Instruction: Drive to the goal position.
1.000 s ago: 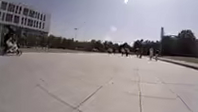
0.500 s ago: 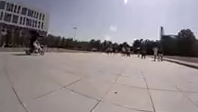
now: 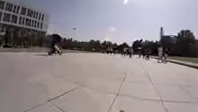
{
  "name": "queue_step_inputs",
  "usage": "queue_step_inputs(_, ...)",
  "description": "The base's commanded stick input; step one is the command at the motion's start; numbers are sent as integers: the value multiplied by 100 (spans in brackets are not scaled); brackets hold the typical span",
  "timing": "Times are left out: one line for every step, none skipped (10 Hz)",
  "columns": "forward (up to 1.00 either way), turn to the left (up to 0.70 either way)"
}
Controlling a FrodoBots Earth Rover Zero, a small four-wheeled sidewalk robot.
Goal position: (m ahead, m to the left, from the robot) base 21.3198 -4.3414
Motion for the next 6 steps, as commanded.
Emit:
queue_step_inputs(100, 0)
queue_step_inputs(100, 0)
queue_step_inputs(100, 0)
queue_step_inputs(100, 0)
queue_step_inputs(100, -2)
queue_step_inputs(100, -6)
